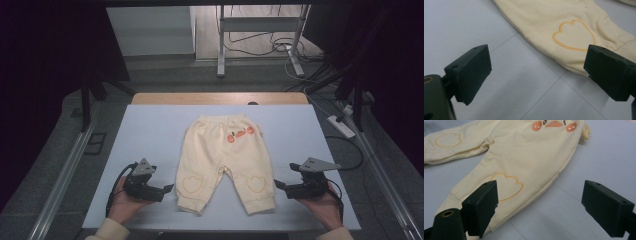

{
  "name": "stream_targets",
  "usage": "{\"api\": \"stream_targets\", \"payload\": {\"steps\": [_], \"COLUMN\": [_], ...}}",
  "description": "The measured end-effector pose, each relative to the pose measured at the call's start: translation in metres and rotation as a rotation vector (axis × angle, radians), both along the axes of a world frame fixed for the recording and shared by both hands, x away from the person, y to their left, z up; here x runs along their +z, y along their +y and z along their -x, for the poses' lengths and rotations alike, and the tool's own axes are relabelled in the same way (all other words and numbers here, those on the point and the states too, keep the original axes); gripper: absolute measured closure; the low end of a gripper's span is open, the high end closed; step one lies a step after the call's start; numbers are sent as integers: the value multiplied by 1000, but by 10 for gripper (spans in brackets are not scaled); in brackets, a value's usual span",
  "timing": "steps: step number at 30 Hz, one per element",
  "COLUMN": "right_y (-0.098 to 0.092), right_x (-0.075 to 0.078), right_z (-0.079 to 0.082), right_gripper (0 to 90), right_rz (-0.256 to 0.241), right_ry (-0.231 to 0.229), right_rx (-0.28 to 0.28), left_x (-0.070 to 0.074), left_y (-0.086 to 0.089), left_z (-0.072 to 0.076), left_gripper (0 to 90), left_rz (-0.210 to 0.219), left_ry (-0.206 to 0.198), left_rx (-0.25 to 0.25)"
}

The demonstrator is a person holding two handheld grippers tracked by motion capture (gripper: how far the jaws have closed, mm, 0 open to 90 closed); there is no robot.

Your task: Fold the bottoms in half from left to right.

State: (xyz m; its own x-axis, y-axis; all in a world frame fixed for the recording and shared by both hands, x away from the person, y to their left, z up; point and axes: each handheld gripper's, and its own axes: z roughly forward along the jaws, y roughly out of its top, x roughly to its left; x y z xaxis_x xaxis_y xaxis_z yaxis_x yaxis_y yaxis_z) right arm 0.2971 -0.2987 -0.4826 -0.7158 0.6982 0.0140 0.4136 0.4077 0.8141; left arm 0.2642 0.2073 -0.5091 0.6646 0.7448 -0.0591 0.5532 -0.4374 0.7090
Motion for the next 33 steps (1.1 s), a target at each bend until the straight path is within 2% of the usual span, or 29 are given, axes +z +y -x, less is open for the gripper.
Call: {"api": "stream_targets", "payload": {"steps": [12, 16, 20, 26, 29, 33], "right_y": [0, 2, 4, 3, 4, 7], "right_x": [0, 1, 0, -1, -1, -2], "right_z": [0, -2, -1, -1, -2, -4], "right_gripper": [145, 147, 147, 148, 145, 112], "right_rz": [7, 6, 12, 19, 42, 69], "right_ry": [-5, -3, 2, 4, -4, -17], "right_rx": [-4, -7, -3, -1, -10, 4], "left_x": [1, -1, 0, -1, 0, 0], "left_y": [-1, 0, -1, 0, 0, -1], "left_z": [-2, -1, -1, -3, -3, -2], "left_gripper": [76, 78, 79, 80, 80, 80], "left_rz": [2, -13, -2, -9, -9, -12], "left_ry": [-5, 5, 1, 8, 3, -4], "left_rx": [-2, -10, -10, -11, -13, -21]}}
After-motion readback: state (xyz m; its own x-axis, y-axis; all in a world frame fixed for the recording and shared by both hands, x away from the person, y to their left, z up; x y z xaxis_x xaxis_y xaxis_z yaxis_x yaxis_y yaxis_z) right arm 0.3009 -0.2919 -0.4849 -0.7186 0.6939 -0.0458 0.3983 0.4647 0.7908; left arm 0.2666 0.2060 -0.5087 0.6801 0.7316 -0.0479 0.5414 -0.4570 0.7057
